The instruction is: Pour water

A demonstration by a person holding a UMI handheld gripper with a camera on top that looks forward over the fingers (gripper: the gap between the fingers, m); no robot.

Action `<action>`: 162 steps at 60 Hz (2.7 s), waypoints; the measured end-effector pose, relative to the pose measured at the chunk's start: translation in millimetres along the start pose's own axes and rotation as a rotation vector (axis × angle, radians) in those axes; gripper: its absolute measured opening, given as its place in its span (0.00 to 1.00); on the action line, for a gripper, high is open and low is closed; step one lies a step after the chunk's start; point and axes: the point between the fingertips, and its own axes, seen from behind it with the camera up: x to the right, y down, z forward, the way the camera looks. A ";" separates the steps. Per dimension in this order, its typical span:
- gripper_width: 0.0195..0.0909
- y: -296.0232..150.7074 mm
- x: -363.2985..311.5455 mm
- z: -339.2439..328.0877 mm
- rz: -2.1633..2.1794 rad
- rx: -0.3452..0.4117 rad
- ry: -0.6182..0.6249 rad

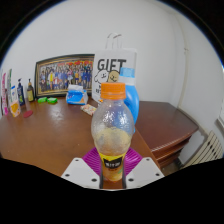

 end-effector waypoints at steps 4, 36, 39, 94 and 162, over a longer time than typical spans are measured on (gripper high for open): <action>0.07 -7.1 -3.3 1.3 -0.038 -0.006 0.020; 0.07 -273.3 -203.2 7.7 -0.740 0.198 0.285; 0.07 -290.9 -243.8 14.2 -0.831 0.224 0.276; 0.07 -269.1 -577.0 116.0 -1.805 0.235 0.259; 0.46 -144.4 -565.8 152.5 -0.092 0.057 -0.407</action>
